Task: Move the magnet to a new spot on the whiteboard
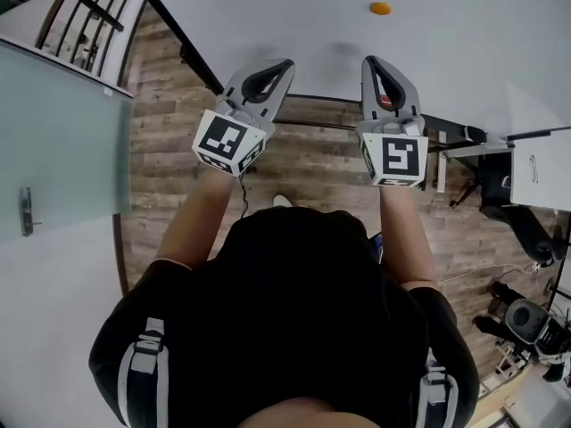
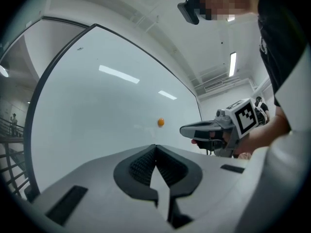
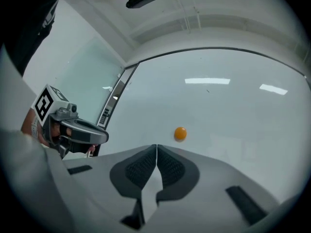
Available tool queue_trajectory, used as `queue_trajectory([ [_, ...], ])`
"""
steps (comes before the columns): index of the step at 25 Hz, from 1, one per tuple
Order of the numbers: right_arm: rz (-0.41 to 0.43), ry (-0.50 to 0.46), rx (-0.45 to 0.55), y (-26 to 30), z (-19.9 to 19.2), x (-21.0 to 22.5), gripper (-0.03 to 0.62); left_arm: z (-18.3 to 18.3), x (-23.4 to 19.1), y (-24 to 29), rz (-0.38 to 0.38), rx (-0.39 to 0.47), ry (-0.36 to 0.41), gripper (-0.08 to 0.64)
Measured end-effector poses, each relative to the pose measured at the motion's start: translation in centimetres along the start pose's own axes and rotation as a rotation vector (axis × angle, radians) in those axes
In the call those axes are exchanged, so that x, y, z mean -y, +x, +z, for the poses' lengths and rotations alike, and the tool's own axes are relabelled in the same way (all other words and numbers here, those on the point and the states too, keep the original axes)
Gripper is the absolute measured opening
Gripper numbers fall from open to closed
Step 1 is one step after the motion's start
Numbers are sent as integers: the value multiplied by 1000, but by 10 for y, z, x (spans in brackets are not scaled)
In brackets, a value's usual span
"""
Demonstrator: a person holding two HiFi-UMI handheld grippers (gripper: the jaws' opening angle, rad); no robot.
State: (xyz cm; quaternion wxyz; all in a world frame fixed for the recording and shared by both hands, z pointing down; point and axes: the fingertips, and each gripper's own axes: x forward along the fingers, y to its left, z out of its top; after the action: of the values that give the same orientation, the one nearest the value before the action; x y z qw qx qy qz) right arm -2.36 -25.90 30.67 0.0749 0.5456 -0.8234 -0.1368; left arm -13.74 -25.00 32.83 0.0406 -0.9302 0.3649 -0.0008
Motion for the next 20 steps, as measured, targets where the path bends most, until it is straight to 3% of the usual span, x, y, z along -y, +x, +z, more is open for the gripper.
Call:
queue_trajectory([
  [20,-270,-58,1,46,25,45,87,16,-15,43,-49,46,33,5],
])
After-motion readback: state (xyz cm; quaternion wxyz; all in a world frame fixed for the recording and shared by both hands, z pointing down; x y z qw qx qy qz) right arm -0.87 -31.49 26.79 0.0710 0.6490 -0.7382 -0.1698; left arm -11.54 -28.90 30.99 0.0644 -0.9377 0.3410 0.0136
